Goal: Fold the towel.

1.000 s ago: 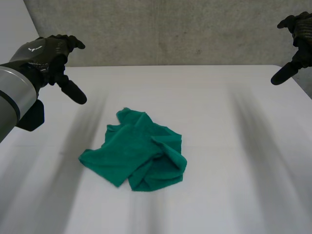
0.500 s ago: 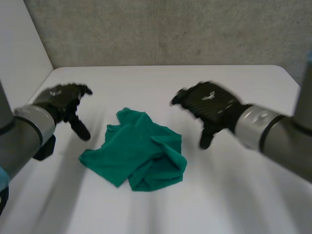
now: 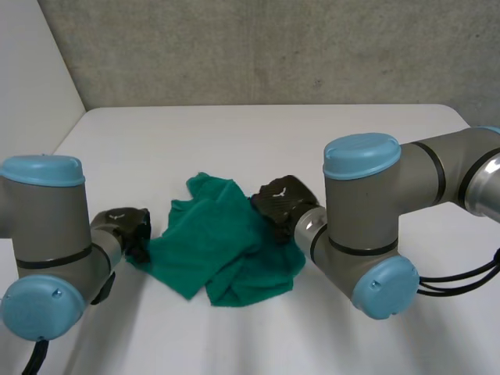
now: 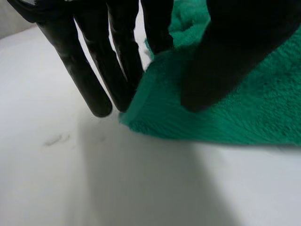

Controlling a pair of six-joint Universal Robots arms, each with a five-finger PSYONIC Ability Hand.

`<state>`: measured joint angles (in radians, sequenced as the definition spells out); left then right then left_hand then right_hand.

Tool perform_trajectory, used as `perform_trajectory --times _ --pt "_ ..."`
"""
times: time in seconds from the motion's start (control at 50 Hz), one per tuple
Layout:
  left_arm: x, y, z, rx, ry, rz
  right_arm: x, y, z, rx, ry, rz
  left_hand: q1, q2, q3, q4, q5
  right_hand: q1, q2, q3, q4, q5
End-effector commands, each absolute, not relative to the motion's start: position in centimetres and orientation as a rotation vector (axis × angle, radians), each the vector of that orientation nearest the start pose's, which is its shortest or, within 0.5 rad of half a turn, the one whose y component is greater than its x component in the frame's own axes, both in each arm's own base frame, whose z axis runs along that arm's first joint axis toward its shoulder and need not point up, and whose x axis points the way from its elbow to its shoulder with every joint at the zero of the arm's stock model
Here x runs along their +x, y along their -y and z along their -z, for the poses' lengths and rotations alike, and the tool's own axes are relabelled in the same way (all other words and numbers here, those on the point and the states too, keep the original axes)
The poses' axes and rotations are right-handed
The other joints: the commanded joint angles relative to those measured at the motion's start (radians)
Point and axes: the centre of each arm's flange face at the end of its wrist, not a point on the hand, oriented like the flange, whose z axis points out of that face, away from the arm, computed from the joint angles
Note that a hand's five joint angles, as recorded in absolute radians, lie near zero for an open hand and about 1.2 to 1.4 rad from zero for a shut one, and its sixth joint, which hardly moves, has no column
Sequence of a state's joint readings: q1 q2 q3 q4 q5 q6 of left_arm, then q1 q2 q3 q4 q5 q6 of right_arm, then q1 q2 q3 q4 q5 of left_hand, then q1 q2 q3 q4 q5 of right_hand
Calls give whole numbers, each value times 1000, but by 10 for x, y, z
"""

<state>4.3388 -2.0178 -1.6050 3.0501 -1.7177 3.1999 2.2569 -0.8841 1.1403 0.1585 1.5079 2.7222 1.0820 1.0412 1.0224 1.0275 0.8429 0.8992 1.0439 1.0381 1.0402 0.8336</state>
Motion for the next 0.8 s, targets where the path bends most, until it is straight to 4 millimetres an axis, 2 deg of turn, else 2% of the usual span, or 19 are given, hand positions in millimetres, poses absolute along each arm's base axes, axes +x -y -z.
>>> perform_trajectory --times 0.02,0.04,0.08,0.12,0.2,0.24,0.26,0.28,0.3,0.32,0.34,0.38,0.42,0.48,0.54,0.62,0.64,0.7,0.8 --pt "-239 275 -198 432 -2580 1830 347 238 -203 -1462 -2083 1747 314 355 374 369 379 497 352 358 356 388" --pt "-239 275 -198 432 -2579 1830 341 240 -206 -1483 -2099 1748 314 355 374 369 379 497 352 358 356 388" --pt "-241 277 -219 413 -2525 1928 318 240 -212 -1580 -2174 1696 314 355 374 369 379 497 352 358 356 388" --pt "-242 279 -236 396 -2484 2004 311 238 -214 -1621 -2199 1664 314 355 374 369 379 497 352 358 356 388" --pt "-242 278 -263 371 -2414 2118 250 210 -210 -1912 -2404 1190 314 355 374 369 379 497 352 358 356 388" --pt "-241 277 -270 364 -2394 2149 237 206 -211 -1960 -2431 1075 314 355 374 369 379 497 352 358 356 388" --pt "-241 275 -274 364 -2384 2166 233 207 -213 -1958 -2443 1057 314 355 374 369 379 497 352 358 356 388" --pt "-243 272 -280 369 -2368 2200 232 217 -221 -1931 -2437 1150 314 355 374 369 379 359 214 220 218 250" --pt "-243 272 -280 369 -2367 2201 233 225 -227 -1894 -2432 1238 314 355 374 369 379 35 -110 -104 -106 -74" --pt "-245 269 -284 373 -2359 2219 233 225 -227 -1893 -2432 1239 314 355 374 369 379 31 -113 -108 -110 -78" --pt "-250 260 -294 393 -2333 2279 239 247 -242 -1723 -2408 1510 314 355 374 369 379 -559 -703 -698 -700 -668" --pt "-252 257 -299 398 -2320 2305 242 253 -247 -1650 -2396 1588 314 355 374 369 379 -562 -707 -701 -703 -671" --pt "-259 241 -316 432 -2273 2396 250 270 -263 -1380 -2339 1780 314 355 374 369 379 -711 -855 -849 -851 -819" --pt "-263 229 -330 472 -2218 2459 255 274 -269 -1253 -2294 1810 314 355 374 369 379 -725 -869 -864 -866 -834" --pt "-269 214 -348 552 -2119 2526 266 275 -271 -1154 -2219 1772 314 355 374 369 379 -725 -869 -864 -866 -834" --pt "-274 203 -357 632 -2045 2550 290 278 -260 -1059 -2099 1630 314 355 374 369 379 -725 -869 -864 -866 -834" --pt "-283 185 -368 743 -1957 2577 300 280 -257 -1007 -2056 1570 314 355 374 369 379 -725 -869 -864 -866 -834" --pt "-289 171 -373 823 -1897 2588 313 283 -251 -940 -1992 1473 314 355 374 369 379 -725 -869 -864 -866 -834" --pt "-299 150 -375 965 -1805 2574 348 285 -225 -920 -1816 1181 314 355 374 369 379 -725 -869 -864 -866 -834"
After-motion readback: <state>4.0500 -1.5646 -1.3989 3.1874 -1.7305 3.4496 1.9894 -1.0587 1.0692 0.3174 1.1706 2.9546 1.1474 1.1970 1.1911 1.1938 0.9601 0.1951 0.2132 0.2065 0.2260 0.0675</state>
